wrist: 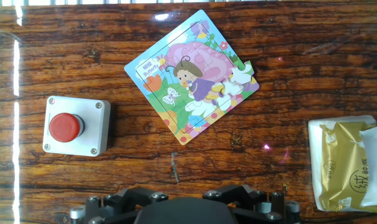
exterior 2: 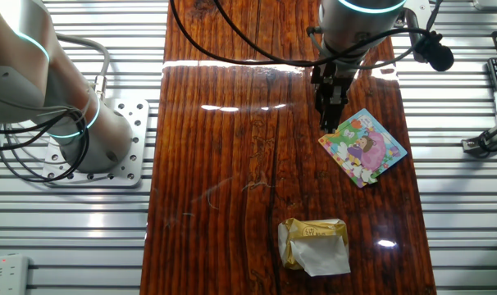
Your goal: Assemble one piece of a puzzle
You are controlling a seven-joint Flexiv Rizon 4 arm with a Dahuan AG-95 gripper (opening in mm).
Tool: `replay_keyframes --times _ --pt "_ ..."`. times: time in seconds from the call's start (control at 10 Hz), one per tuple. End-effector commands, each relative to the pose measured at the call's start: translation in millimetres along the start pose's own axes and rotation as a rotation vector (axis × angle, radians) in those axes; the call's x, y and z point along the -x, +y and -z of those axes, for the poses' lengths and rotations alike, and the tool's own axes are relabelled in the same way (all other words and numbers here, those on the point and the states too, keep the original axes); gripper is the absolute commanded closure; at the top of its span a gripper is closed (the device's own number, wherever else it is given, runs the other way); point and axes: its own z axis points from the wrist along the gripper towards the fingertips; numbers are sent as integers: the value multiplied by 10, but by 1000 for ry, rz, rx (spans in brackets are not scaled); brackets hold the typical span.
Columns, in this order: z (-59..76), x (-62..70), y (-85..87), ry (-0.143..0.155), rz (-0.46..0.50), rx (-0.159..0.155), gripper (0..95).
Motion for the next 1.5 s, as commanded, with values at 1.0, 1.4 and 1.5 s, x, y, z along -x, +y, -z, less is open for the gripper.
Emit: replay_keyframes --times 1.0,1.4,1.5 --pt "21 -8 12 -115 -84 26 950" --pt "23 -6 13 -118 -81 28 950" --pt "24 -5 13 -119 -81 29 950"
